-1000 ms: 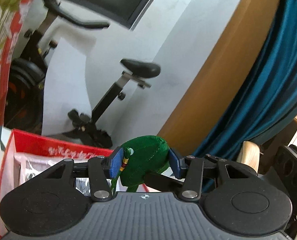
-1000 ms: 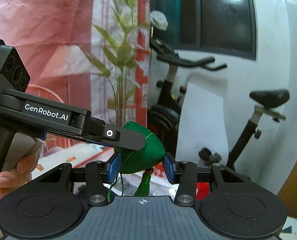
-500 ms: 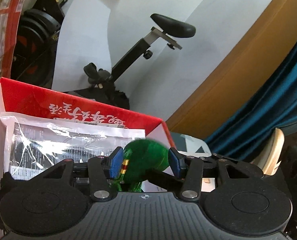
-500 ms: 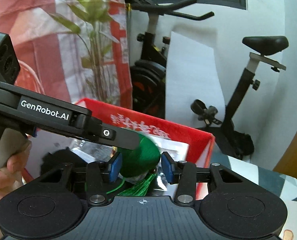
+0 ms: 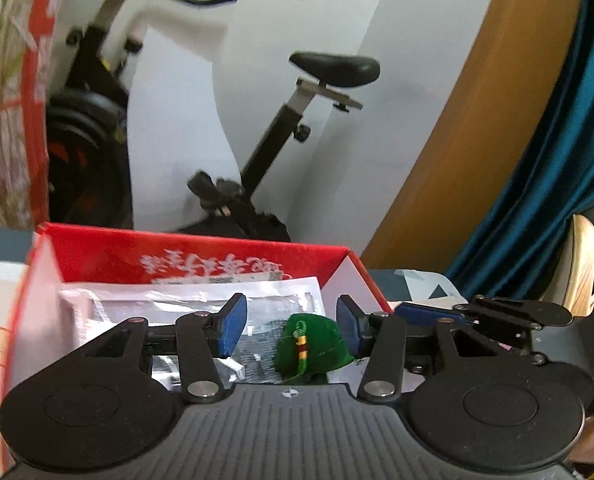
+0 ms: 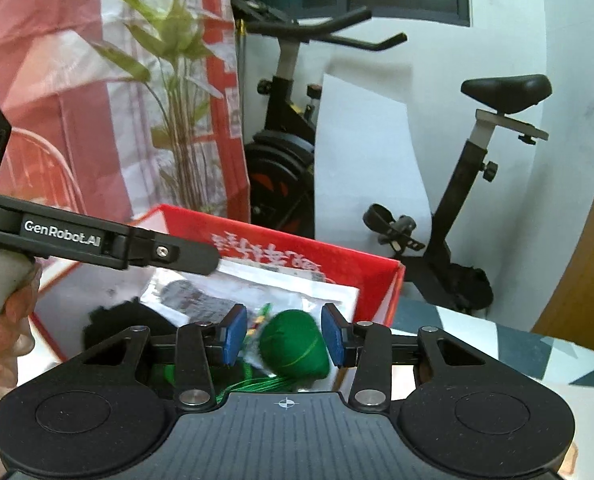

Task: Organize soft objects
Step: 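Lower the green ball into the red box and open both tools, then move both tools back to the white packet on the grey cloth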

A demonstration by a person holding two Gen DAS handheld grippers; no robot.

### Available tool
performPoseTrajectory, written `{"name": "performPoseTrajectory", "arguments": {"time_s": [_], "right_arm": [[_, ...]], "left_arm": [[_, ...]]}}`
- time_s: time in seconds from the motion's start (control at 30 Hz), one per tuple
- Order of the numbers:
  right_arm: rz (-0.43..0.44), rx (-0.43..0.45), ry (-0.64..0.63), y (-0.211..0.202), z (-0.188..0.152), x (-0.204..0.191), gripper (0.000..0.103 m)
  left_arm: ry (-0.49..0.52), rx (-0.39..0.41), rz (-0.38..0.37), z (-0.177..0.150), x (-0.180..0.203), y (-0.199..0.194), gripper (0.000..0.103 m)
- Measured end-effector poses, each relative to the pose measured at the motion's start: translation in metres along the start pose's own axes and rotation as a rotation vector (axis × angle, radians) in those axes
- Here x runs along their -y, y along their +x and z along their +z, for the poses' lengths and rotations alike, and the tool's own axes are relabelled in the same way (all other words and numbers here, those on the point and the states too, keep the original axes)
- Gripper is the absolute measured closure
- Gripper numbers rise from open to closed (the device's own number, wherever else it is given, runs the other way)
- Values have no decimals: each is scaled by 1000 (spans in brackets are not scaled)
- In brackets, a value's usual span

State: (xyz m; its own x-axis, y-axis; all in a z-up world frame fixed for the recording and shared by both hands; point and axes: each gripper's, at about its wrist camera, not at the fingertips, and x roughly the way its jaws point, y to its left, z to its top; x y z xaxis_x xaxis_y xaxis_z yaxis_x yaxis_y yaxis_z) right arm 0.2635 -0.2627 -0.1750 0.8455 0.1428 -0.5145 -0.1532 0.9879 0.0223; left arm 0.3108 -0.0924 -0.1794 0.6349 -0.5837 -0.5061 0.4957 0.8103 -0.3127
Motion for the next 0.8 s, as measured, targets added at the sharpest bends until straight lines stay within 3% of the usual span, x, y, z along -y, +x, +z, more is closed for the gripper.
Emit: {"name": "performPoseTrajectory", "arguments": {"time_s": [0.17, 0.4, 0.5, 0.57, 0.8], "right_arm": [[-3, 47, 3, -29, -13, -21, 64], [4, 100, 37, -66, -41, -47, 64], [11, 100, 48, -76, -52, -55, 65], [17, 92, 58, -81, -60, -60, 66], [26, 37, 61, -88, -85, -78, 68]], "left_arm": [[-14, 66, 42, -14, -7, -55, 52], [-47, 102, 99, -61, -24, -125, 52], [-58, 79, 134, -84, -34, -142, 53], [-67, 53, 156, -98, -40, -146, 59], [-120, -50, 211, -140, -62, -146, 65]]}}
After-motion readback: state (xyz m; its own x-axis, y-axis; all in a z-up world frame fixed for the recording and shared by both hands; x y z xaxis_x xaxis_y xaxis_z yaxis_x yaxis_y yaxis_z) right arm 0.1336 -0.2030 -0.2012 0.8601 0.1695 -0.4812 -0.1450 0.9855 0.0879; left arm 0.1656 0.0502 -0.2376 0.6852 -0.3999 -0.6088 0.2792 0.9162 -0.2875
